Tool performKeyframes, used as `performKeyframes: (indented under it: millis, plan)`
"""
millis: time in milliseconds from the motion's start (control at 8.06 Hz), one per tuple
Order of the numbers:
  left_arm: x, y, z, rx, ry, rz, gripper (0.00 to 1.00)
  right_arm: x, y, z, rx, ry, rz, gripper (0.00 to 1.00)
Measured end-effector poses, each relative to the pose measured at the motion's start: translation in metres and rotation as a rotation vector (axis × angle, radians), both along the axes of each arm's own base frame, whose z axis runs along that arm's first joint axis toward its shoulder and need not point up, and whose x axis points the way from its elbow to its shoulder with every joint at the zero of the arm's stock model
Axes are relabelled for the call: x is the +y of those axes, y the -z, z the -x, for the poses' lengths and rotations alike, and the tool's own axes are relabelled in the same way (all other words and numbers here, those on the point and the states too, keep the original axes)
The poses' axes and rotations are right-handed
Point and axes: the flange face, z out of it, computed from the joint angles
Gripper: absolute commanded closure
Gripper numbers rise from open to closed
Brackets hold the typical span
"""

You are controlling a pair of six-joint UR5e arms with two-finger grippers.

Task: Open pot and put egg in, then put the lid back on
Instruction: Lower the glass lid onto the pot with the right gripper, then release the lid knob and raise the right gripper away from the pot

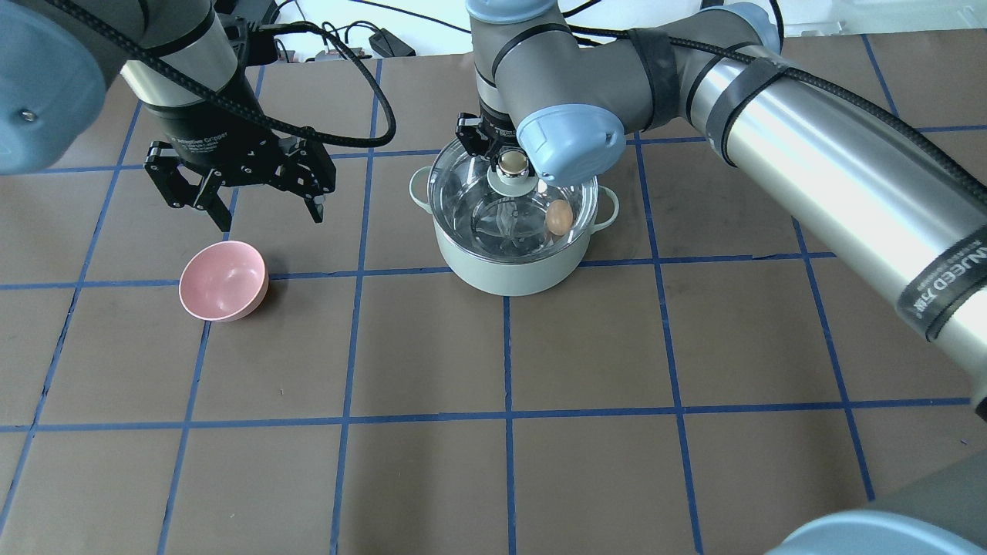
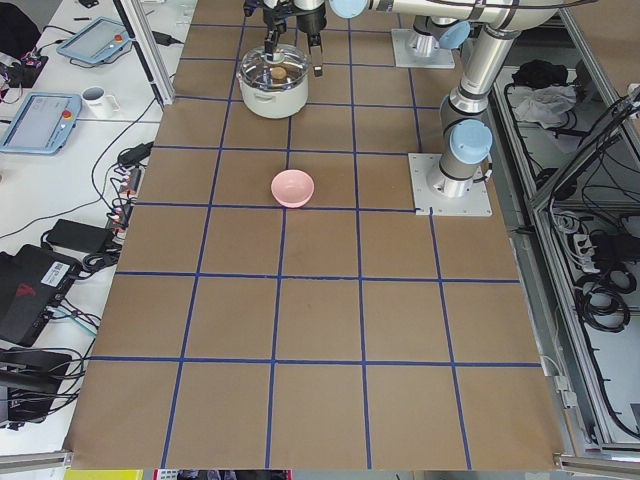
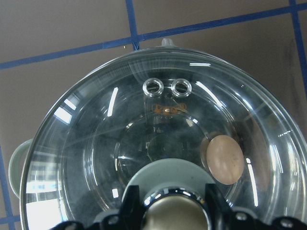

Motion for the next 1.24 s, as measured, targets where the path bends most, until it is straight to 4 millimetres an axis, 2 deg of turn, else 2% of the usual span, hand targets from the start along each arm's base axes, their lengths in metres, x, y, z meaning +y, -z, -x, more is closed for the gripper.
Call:
performKeyframes:
  millis: [248, 372, 497, 621, 745, 869, 1117, 1241]
  plan:
    - [-0.0004, 0.0005, 0.0001, 0.001, 0.005, -0.001, 0.00, 0.0000, 0.0021, -0.0001, 0.001, -0.003, -0.003, 0.96]
    - [-0.0005, 0.0005, 0.0001, 0.001, 0.006, -0.001, 0.00, -0.0001, 0.0024, -0.0003, -0.001, -0.001, -0.004, 0.91]
    - [-0.0006, 0.0006, 0.0001, 0.001, 0.006, 0.000, 0.00, -0.0001, 0.0027, -0.0005, -0.003, 0.000, -0.005, 0.80]
    - [-0.0007, 0.0005, 0.0002, 0.002, 0.006, 0.000, 0.00, -0.0001, 0.0029, -0.0006, -0.004, 0.001, -0.005, 0.76]
    - [-0.0008, 0.0005, 0.0002, 0.002, 0.006, 0.001, 0.00, -0.0002, 0.0029, -0.0007, -0.005, 0.001, -0.005, 0.56]
    - [-0.0008, 0.0005, 0.0003, 0.003, 0.006, 0.001, 0.00, -0.0003, 0.0034, -0.0008, -0.005, 0.002, -0.006, 0.52]
    - [-0.0008, 0.0005, 0.0003, 0.003, 0.005, 0.001, 0.00, -0.0010, 0.0038, -0.0010, -0.006, 0.002, -0.003, 0.35]
    - [-0.0008, 0.0004, 0.0003, 0.003, 0.005, 0.001, 0.00, -0.0016, 0.0034, -0.0012, -0.008, 0.002, 0.003, 0.16]
